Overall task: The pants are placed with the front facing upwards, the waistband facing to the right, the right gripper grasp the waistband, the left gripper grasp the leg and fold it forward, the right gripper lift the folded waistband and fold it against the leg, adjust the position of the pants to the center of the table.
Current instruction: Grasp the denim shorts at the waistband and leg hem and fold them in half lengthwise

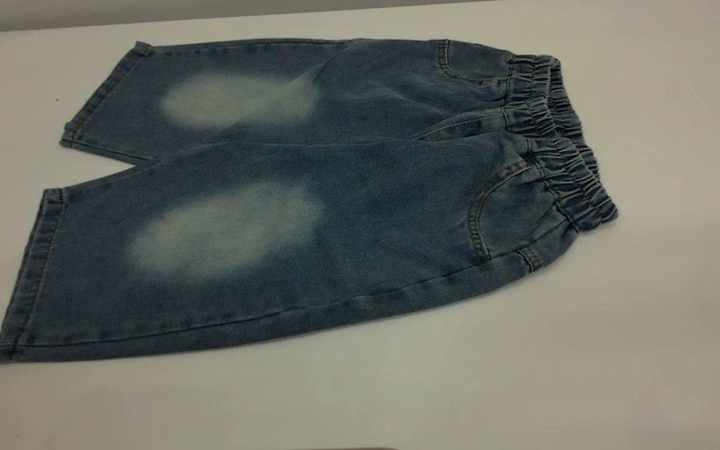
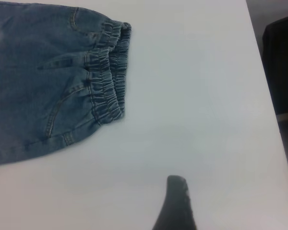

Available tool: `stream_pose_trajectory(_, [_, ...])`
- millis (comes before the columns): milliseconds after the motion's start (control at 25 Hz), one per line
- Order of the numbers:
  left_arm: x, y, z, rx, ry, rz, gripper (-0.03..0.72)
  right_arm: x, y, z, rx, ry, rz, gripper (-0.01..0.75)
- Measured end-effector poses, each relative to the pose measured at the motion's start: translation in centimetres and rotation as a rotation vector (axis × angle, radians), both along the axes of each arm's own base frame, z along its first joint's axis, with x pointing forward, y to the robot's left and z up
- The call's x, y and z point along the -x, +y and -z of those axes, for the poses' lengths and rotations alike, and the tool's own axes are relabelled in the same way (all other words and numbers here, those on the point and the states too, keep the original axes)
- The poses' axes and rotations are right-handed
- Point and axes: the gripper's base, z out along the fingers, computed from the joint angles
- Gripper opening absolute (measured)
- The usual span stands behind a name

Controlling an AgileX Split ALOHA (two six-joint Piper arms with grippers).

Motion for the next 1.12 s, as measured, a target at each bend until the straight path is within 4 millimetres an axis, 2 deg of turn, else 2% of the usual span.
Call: stream_pose_trajectory(1120, [0.0, 0.01, 0.0, 0.0, 0.0, -0.001, 0.547, -0.07, 0.36, -0.22, -0.04, -0.022, -0.022, 0.502])
